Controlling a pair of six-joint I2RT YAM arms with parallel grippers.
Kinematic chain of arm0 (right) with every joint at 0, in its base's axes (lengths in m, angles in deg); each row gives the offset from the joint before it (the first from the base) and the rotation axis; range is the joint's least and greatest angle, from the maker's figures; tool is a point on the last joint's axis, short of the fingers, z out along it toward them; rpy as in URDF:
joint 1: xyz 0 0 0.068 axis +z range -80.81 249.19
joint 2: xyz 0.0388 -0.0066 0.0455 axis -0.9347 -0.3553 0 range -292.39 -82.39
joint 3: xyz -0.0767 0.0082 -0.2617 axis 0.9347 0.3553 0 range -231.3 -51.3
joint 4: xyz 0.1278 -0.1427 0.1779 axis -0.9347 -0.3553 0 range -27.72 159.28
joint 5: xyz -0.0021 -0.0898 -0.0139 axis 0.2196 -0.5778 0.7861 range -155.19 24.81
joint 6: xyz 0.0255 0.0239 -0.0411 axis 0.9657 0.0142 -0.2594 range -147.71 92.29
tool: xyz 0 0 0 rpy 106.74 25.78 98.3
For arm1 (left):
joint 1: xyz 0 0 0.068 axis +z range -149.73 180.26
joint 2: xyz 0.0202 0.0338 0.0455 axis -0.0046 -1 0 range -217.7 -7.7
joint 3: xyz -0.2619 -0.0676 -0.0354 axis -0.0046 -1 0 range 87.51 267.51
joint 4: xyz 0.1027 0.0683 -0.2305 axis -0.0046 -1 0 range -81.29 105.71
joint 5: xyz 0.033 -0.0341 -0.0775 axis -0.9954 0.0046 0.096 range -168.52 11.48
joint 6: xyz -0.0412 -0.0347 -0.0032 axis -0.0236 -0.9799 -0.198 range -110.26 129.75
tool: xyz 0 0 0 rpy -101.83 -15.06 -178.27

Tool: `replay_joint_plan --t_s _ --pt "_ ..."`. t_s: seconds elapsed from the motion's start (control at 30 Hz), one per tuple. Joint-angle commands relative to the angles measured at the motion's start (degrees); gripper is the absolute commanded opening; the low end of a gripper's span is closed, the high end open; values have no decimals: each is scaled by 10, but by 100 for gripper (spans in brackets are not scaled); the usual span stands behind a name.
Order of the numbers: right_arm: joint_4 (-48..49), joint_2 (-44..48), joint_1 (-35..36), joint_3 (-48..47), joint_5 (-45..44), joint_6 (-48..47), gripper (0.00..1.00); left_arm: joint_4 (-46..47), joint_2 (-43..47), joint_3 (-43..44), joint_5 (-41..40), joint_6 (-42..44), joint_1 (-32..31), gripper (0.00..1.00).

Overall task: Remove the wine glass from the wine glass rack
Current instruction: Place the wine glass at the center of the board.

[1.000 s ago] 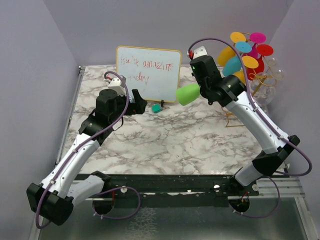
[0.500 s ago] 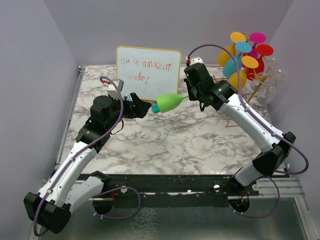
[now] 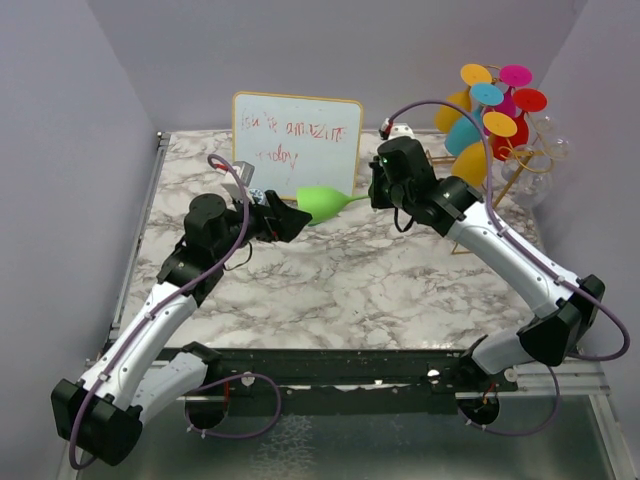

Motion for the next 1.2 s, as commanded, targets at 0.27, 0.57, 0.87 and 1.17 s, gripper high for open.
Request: replay_joint_plan --t_s 0.27,0.57,0.87,1.17 --pt "80 42 -7 78 63 101 0 -9 18 -3 1 -7 -1 98" --pt "127 37 -39 105 156 146 1 -80 54 -2 -28 21 -2 95" --pt "138 40 -42 133 216 129 0 -100 33 54 -3 89 -2 86" --pt "165 58 -42 169 252 135 0 -100 -14 74 78 96 -1 71"
